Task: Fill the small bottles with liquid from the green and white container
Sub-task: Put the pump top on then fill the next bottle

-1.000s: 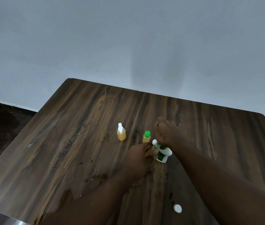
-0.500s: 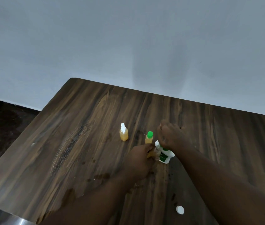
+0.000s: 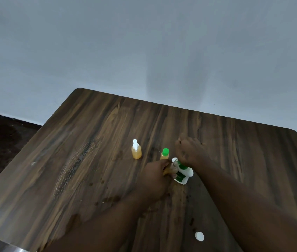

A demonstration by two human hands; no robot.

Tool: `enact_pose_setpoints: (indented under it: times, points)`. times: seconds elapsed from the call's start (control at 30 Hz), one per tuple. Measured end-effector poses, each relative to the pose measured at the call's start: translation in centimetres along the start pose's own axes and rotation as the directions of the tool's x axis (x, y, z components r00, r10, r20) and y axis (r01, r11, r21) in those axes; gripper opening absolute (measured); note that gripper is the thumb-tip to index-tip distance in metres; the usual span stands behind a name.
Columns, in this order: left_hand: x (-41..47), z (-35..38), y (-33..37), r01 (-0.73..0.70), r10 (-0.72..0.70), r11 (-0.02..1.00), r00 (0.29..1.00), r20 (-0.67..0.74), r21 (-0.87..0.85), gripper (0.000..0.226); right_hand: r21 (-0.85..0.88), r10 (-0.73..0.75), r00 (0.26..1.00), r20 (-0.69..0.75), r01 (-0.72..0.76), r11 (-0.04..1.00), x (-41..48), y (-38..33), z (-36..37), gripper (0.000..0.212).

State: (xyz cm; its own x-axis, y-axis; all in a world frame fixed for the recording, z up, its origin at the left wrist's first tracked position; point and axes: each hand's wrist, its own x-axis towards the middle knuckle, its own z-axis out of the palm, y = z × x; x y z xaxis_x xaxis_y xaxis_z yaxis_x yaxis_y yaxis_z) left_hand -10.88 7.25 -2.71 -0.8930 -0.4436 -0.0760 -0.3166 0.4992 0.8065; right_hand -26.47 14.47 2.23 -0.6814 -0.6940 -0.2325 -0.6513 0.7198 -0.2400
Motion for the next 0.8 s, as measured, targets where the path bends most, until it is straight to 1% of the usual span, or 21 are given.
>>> enact_pose_setpoints:
  times: [0.1,0.23,0.3,0.37,0.4,0.5,0.6,0.67,0.73,0.8]
  points:
    - [-0.27,0.03,0.01,0.013,-0.013,1.000,0.999,0.037,0.011,0.006,-0.045,-0.014,0.999,0.035,0.016,0.999,-0.30,-0.47,0.13,0.024]
    - [-0.19,-0.11,0.04,0.012,-0.012,1.000,1.000,0.016,-0.012,0.008,-0.013,0.010,1.000,-0.016,-0.011,1.000,0.38,-0.09,0.12,0.026]
    - [-0.14,-0.15,0.06,0.004,-0.005,1.000,1.000,0.022,0.022,0.006,-0.005,0.044,0.999,0.020,-0.044,0.999,0.12,-0.09,0.40,0.025]
    - [-0.41,0.10,0.08,0.001,-0.002,1.000,0.999,0.043,0.007,0.009,-0.039,0.020,0.998,0.054,-0.018,0.999,-0.20,-0.35,0.38,0.024]
    - [-0.55,0.13,0.14,0.004,-0.003,1.000,0.999,0.044,-0.012,0.011,-0.042,0.004,0.999,0.042,-0.002,0.999,-0.05,-0.42,0.28,0.025]
    - [-0.56,-0.09,0.41,0.002,-0.002,1.000,1.000,0.007,-0.029,0.011,-0.001,0.013,1.000,-0.011,-0.013,1.000,0.30,-0.30,-0.14,0.025]
    - [-0.59,-0.16,0.17,0.002,-0.002,1.000,1.000,0.018,-0.001,0.008,-0.026,0.003,0.998,0.064,-0.002,1.000,-0.19,-0.27,0.40,0.021]
    - [-0.85,-0.09,0.02,0.001,0.000,1.000,1.000,0.017,-0.018,0.009,-0.045,-0.013,0.999,0.048,0.015,0.999,-0.06,-0.47,0.09,0.023]
    - [-0.78,-0.14,0.01,0.000,0.000,0.999,1.000,-0.003,-0.036,0.009,0.001,-0.004,1.000,0.020,0.004,1.000,0.18,-0.57,-0.41,0.025]
    - [-0.51,-0.14,0.05,0.005,-0.005,1.000,1.000,-0.012,-0.019,0.009,-0.035,-0.012,1.000,0.019,0.013,0.999,0.05,-0.50,-0.36,0.023]
